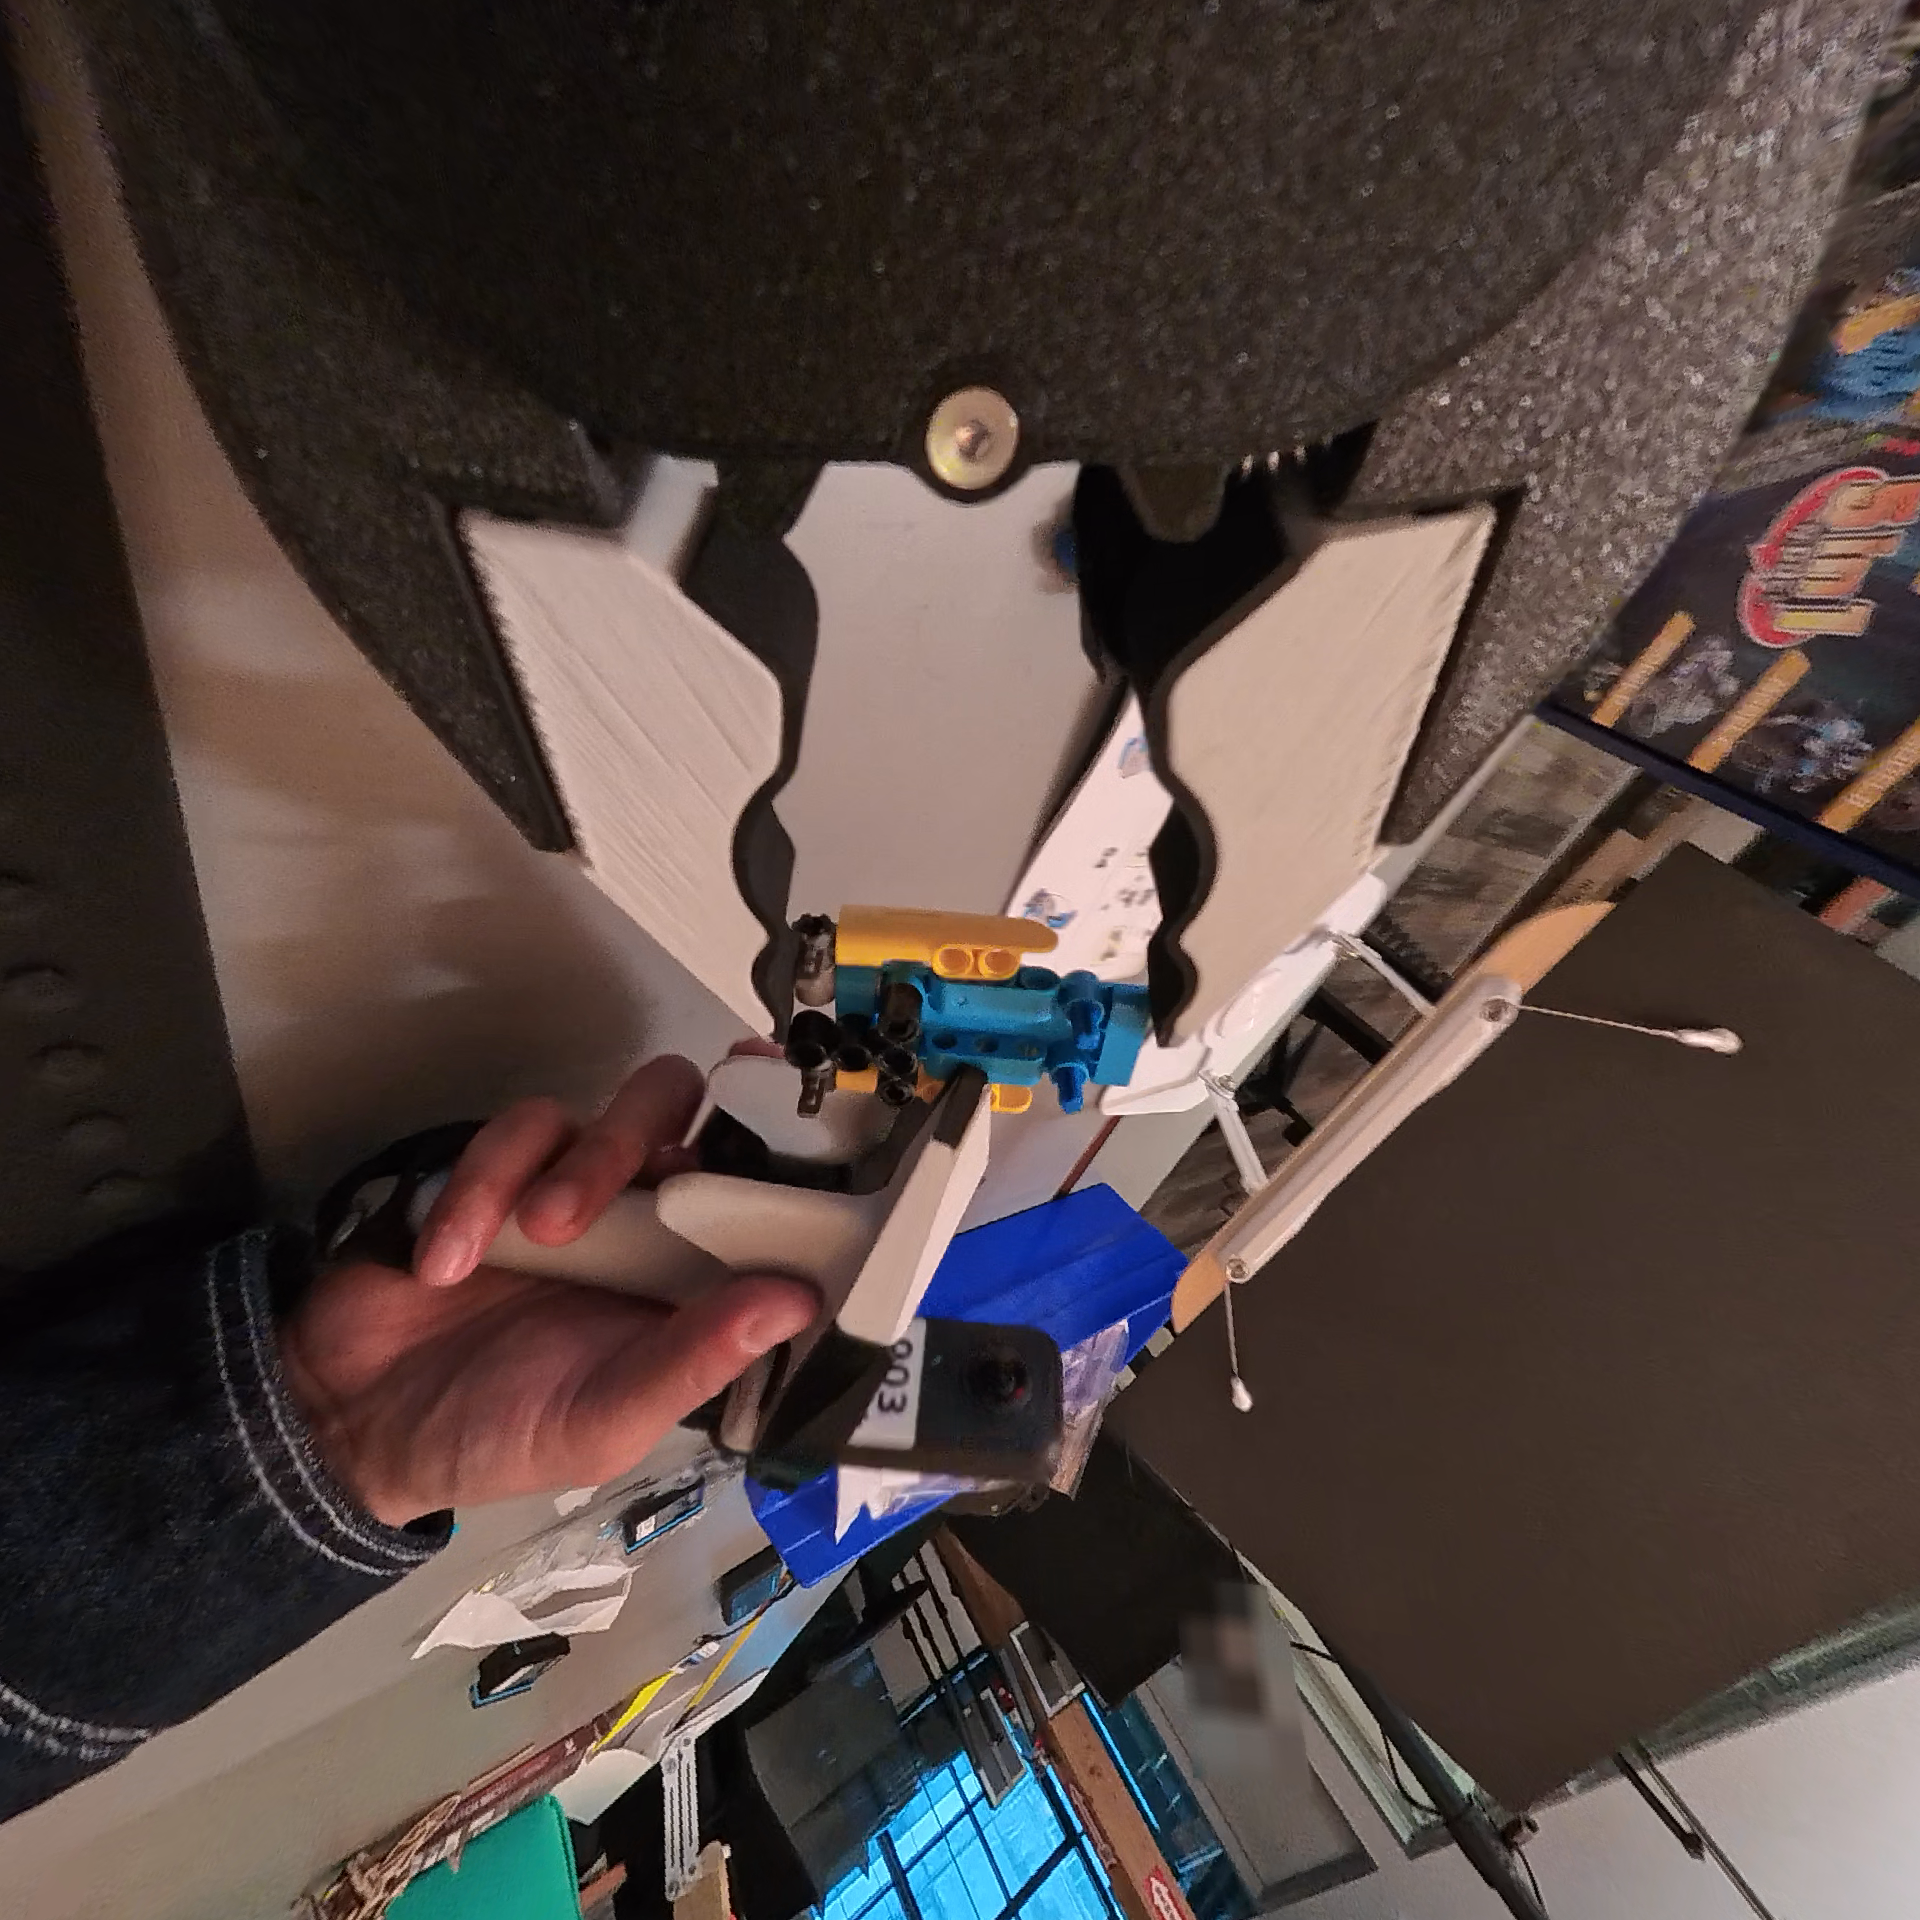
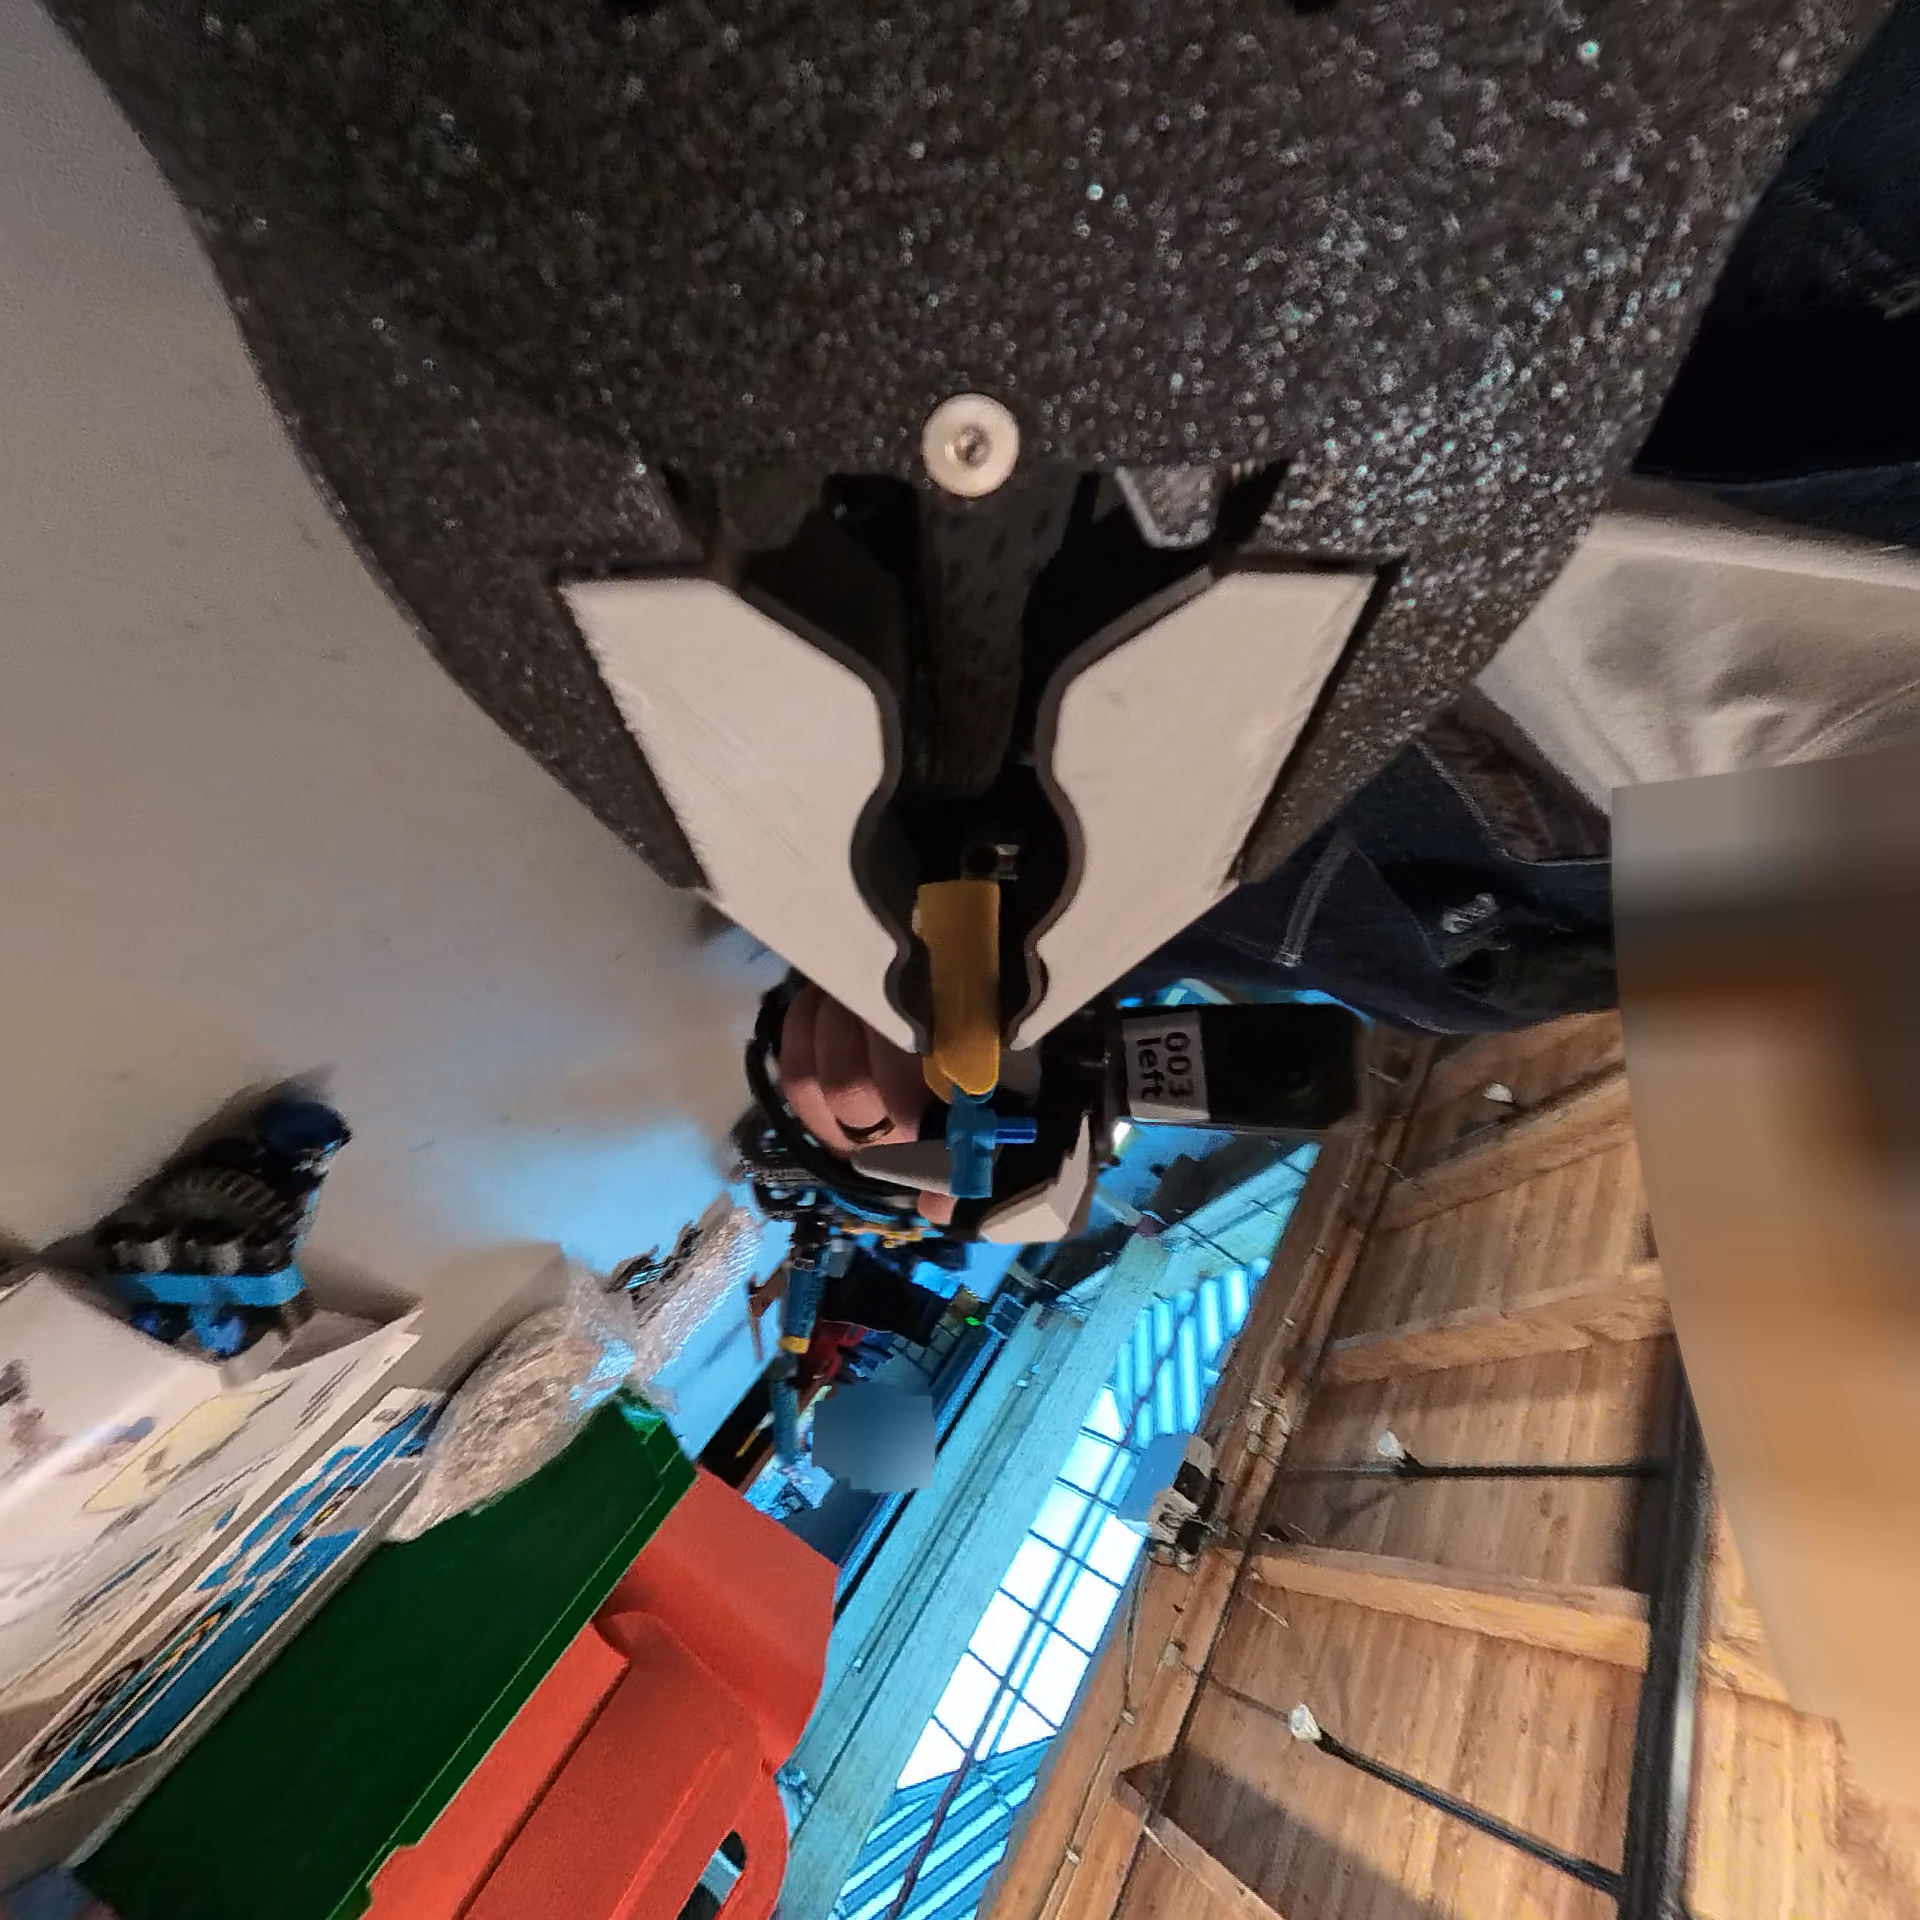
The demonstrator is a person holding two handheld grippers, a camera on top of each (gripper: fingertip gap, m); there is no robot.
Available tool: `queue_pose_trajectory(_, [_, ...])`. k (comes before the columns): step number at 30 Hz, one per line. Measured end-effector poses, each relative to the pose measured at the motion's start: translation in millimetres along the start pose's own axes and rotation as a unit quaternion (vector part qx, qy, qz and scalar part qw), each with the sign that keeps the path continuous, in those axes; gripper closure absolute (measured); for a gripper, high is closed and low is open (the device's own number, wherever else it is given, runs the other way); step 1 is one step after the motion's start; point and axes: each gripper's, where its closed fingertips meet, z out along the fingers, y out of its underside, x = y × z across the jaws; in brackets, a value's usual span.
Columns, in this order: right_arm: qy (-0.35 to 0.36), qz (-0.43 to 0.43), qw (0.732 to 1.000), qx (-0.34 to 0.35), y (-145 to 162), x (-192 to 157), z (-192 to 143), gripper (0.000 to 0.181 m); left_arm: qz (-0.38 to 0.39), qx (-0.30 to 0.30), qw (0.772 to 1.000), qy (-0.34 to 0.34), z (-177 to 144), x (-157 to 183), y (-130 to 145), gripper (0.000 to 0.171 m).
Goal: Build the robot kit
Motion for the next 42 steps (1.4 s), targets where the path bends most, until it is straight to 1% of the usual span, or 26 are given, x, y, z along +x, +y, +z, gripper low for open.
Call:
queue_pose_trajectory(1, [0.016,-0.02,1.0,-0.001,-1,2,-1,0.169,-0.023,-0.003,1.0,0.008,1,0,3,0.102])
queue_pose_trajectory(2, [0.031,-0.037,0.999,0.005,-4,4,-3,0.169,-0.058,-0.005,0.998,0.016,1,-3,6,0.102])
queue_pose_trajectory(3, [0.038,-0.049,0.998,0.02,-9,4,-7,0.17,-0.107,0.006,0.994,0.023,-1,-8,4,0.102])
queue_pose_trajectory(4, [0.039,-0.061,0.997,0.034,-15,1,-10,0.17,-0.168,0.027,0.985,0.035,-3,-14,0,0.102])
queue_pose_trajectory(5, [0.034,-0.08,0.995,0.047,-19,-5,-13,0.17,-0.242,0.046,0.968,0.054,-5,-21,-2,0.101])
queue_pose_trajectory(6, [0.024,-0.099,0.993,0.061,-24,-13,-15,0.17,-0.321,0.066,0.942,0.078,-5,-26,-5,0.102])
queue_pose_trajectory(7, [0.018,-0.113,0.991,0.068,-27,-19,-15,0.17,-0.398,0.089,0.905,0.118,-6,-26,-10,0.11])
queue_pose_trajectory(9, [0.04,-0.128,0.989,0.064,-26,-13,-13,0.17,-0.516,0.126,0.821,0.21,-7,-19,-21,0.113])
queue_pose_trajectory(10, [0.042,-0.129,0.989,0.058,-24,-12,-11,0.169,-0.549,0.133,0.792,0.233,-5,-17,-23,0.114])
queue_pose_trajectory(11, [0.036,-0.127,0.99,0.052,-22,-14,-9,0.169,-0.56,0.133,0.78,0.245,-4,-14,-23,0.123])
queue_pose_trajectory(12, [0.04,-0.132,0.989,0.053,-22,-14,-8,0.169,-0.557,0.13,0.781,0.25,-3,-11,-23,0.134])
queue_pose_trajectory(14, [0.041,-0.133,0.989,0.043,-18,-12,-6,0.17,-0.553,0.125,0.789,0.237,0,-11,-19,0.144])
queue_pose_trajectory(17, [0.046,-0.127,0.99,0.033,-14,-9,-3,0.169,-0.563,0.132,0.782,0.231,-2,-17,-16,0.152])
queue_pose_trajectory(18, [0.047,-0.131,0.99,0.032,-14,-9,-3,0.169,-0.561,0.13,0.785,0.23,-2,-17,-15,0.156])
queue_pose_trajectory(19, [0.047,-0.131,0.99,0.035,-15,-9,-3,0.17,-0.553,0.124,0.792,0.227,-2,-16,-14,0.161])
queue_pose_trajectory(22, [0.05,-0.111,0.992,0.037,-15,-4,-4,0.17,-0.533,0.113,0.812,0.209,-1,-16,-11,0.161])
queue_pose_trajectory(26, [0.063,-0.113,0.991,0.035,-15,0,-4,0.169,-0.524,0.099,0.824,0.194,1,-16,-6,0.161])
queue_pose_trajectory(29, [0.051,-0.103,0.993,0.038,-15,-2,-4,0.17,-0.524,0.102,0.822,0.198,1,-16,-9,0.161])
queue_pose_trajectory(32, [0.044,-0.101,0.993,0.036,-14,-5,-4,0.17,-0.535,0.108,0.81,0.216,-1,-14,-10,0.16])
queue_pose_trajectory(34, [0.033,-0.093,0.995,0.029,-12,-7,-2,0.169,-0.538,0.111,0.807,0.216,-2,-17,-10,0.148])
queue_pose_trajectory(35, [0.032,-0.093,0.995,0.026,-11,-7,-2,0.17,-0.537,0.112,0.807,0.216,-3,-18,-10,0.148])
queue_pose_trajectory(37, [0.029,-0.088,0.996,0.016,-7,-7,0,0.17,-0.535,0.117,0.807,0.223,-6,-19,-11,0.149])
queue_pose_trajectory(38, [0.026,-0.085,0.996,0.016,-7,-7,0,0.17,-0.532,0.116,0.807,0.229,-7,-19,-11,0.152])
queue_pose_trajectory(39, [0.024,-0.08,0.996,0.013,-6,-7,1,0.17,-0.527,0.115,0.807,0.239,-9,-16,-12,0.159])
queue_pose_trajectory(42, [0.0,-0.071,0.997,0.009,-4,-13,1,0.17,-0.5,0.115,0.82,0.253,-14,-11,-16,0.163])
